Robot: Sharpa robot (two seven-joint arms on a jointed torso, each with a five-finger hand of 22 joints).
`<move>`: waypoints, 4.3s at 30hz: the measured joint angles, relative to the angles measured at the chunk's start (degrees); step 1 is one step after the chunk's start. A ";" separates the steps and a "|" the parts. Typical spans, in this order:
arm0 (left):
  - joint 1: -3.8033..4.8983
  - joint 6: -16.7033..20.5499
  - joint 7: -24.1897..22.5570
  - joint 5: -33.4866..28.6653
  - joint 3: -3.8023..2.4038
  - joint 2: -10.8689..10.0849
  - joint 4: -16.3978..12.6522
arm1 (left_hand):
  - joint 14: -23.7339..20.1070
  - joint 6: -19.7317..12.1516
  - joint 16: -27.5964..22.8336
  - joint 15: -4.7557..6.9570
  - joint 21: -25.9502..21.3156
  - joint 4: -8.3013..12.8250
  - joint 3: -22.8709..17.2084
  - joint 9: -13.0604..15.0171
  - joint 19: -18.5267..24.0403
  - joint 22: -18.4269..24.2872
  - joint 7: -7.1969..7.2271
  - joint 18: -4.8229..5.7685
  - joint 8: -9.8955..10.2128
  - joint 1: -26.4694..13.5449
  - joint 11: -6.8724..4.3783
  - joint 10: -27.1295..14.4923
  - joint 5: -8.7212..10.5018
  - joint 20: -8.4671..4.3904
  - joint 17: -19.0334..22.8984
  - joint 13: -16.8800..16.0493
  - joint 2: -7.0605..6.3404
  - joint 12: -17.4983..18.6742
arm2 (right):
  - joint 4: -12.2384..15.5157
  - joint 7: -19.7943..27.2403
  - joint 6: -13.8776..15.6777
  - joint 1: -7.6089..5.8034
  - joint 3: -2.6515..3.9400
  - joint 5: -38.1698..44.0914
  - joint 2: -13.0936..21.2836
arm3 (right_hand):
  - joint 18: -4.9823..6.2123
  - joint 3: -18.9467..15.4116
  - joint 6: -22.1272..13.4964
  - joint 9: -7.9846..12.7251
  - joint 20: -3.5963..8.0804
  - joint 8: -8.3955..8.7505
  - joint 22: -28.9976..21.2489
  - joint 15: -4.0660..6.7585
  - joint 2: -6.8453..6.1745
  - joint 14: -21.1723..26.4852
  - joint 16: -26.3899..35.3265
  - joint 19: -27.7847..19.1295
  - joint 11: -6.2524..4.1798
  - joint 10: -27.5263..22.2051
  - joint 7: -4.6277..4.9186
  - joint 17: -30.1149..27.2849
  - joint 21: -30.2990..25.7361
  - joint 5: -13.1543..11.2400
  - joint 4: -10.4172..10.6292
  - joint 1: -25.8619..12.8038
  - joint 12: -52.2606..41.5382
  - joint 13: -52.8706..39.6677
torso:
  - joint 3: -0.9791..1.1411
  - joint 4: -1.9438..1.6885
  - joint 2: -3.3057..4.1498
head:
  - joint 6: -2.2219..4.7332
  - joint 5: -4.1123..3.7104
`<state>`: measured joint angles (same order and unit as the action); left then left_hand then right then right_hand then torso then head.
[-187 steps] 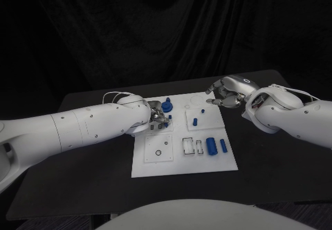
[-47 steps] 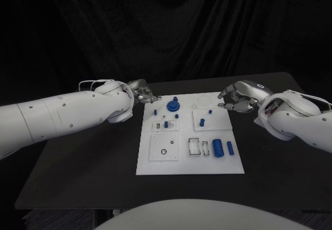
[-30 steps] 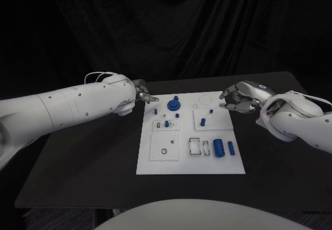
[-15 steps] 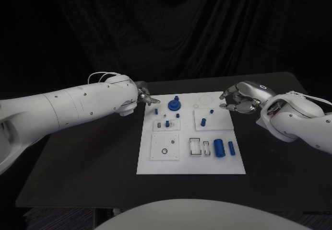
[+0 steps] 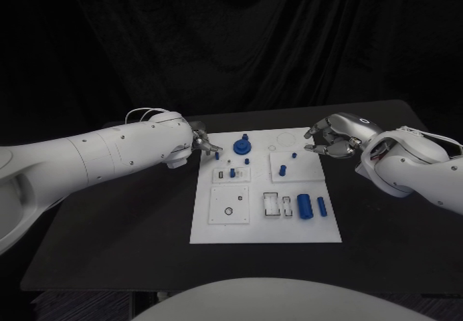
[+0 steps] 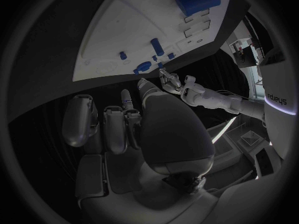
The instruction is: Assemble the parts on the task board
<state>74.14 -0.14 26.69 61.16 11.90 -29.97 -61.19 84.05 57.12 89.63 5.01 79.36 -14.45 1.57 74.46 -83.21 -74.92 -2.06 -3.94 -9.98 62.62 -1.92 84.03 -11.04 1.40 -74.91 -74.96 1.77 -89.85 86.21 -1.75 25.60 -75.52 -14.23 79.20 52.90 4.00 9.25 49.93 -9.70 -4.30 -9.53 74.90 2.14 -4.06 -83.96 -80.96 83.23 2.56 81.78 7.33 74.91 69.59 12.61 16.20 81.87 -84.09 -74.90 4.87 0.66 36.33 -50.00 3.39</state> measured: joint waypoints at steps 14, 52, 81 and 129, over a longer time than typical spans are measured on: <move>-1.13 -0.21 -1.65 -0.72 0.01 0.56 1.19 | 0.00 -0.32 0.00 0.00 -0.26 -0.01 -0.01 -0.17 0.18 0.00 -0.31 0.00 0.57 0.59 0.00 0.00 -0.45 0.17 0.00 0.00 0.58 0.00 | -0.01 0.00 -0.09 0.00 0.00 -0.01 -0.04 | 0.00 0.00 0.00 -0.01 0.00 0.00 0.00 0.00 0.00 0.00 0.00 0.00 0.00 0.00 0.00 0.00 0.00 0.00 0.00 0.00 0.00 -0.04 | -0.04 0.01 0.07 | 0.00 -0.32; -1.47 12.42 -14.80 2.73 0.12 -6.26 -7.33 | -0.02 -3.85 0.00 -0.74 -0.19 4.00 -0.84 0.23 0.64 0.01 -1.33 -0.01 3.48 6.60 0.87 0.00 -3.73 0.44 0.00 0.00 1.18 0.00 | 0.39 -0.04 -0.60 0.00 0.00 -0.02 1.05 | -0.01 0.00 0.20 0.12 0.00 0.00 0.04 -0.15 0.00 -0.16 0.24 0.00 0.00 0.00 0.20 0.00 -0.24 0.00 0.00 0.00 0.00 -0.01 | -0.12 -0.10 -0.01 | 0.00 0.32; -4.66 13.44 -34.10 25.16 0.25 -8.10 -2.70 | -0.20 -14.69 0.00 -1.62 6.86 11.51 -10.89 -50.05 -0.88 0.01 -2.48 2.27 6.56 21.05 1.83 0.22 -0.03 1.80 0.00 0.01 -4.46 0.00 | 0.38 -0.08 -0.98 0.02 0.00 -0.02 0.98 | 0.00 0.00 0.20 0.11 0.00 0.00 0.02 -0.15 0.00 -0.15 0.24 0.00 0.00 0.00 0.20 0.00 -0.24 0.00 0.00 0.00 0.00 0.00 | -0.10 0.03 0.13 | 0.00 0.74; -6.71 19.27 -31.46 27.10 0.23 -7.59 -1.59 | -0.02 -9.04 0.00 -1.88 6.86 9.30 -10.44 -56.26 -0.87 0.01 -3.42 2.25 5.92 16.34 1.97 -0.06 3.36 1.80 0.00 0.00 -5.78 0.00 | 0.25 -0.55 -2.94 0.53 0.00 -0.03 0.99 | 0.00 0.16 0.20 0.19 -0.21 0.00 0.01 -0.15 0.00 -0.15 0.67 -0.21 0.00 -0.42 0.20 0.00 -1.16 0.00 0.16 0.00 0.60 -0.03 | -0.08 -0.06 -0.02 | 0.00 1.01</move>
<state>67.43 19.14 -4.77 88.26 12.14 -37.56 -62.78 84.03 48.08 89.63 3.13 86.22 -5.15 -8.87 18.20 -84.08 -74.91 -5.48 -1.70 -4.05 78.96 0.06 83.98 -7.68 3.20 -74.91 -74.96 -4.01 -89.86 86.45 -2.30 22.66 -75.00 -14.23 79.17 53.89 4.00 9.41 50.12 -9.52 -4.51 -9.53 74.91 1.99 -4.06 -84.11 -80.30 83.02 2.57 81.36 7.53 74.91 68.44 12.61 16.36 81.87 -83.48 -74.93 4.79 0.60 36.30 -50.00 4.39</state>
